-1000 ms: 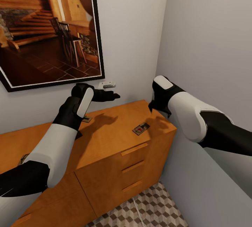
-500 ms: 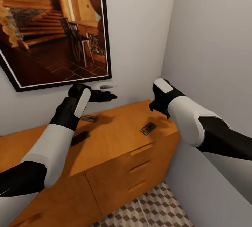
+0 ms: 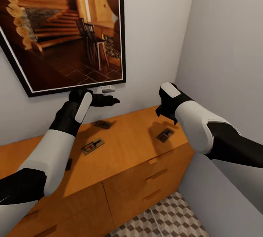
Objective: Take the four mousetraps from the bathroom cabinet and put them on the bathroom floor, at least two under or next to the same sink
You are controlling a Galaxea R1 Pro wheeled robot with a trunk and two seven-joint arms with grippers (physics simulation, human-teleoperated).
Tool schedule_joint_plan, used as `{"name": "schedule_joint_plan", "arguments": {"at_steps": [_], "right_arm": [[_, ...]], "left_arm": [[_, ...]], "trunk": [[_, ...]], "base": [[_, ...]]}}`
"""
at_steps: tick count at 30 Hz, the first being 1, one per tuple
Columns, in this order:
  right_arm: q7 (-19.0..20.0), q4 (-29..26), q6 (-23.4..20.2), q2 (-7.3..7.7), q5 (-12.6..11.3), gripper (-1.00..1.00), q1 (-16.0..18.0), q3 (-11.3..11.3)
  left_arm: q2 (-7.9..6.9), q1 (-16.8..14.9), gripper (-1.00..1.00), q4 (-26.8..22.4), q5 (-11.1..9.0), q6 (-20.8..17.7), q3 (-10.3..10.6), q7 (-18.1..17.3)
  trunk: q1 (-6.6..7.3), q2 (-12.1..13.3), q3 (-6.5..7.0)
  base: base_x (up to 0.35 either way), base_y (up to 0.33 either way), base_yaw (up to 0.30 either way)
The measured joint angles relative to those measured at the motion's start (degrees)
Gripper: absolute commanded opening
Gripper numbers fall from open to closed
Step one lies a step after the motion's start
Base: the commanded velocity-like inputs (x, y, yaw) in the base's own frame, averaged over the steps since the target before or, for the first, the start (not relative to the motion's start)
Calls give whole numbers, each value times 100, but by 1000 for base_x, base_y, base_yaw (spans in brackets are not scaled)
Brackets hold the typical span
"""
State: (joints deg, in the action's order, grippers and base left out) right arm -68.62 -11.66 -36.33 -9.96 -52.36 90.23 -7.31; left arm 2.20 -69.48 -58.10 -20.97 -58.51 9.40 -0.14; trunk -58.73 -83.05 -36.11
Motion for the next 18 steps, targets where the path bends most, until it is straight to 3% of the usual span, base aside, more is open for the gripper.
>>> {"name": "schedule_joint_plan", "arguments": {"at_steps": [18], "right_arm": [[22, -2, 1, -1, 15, 100, -12, -12]], "left_arm": [[0, 22, 100, 4, -3, 2, 112, -10]], "trunk": [[0, 0, 0]], "base": [[3, 7, 0]]}}
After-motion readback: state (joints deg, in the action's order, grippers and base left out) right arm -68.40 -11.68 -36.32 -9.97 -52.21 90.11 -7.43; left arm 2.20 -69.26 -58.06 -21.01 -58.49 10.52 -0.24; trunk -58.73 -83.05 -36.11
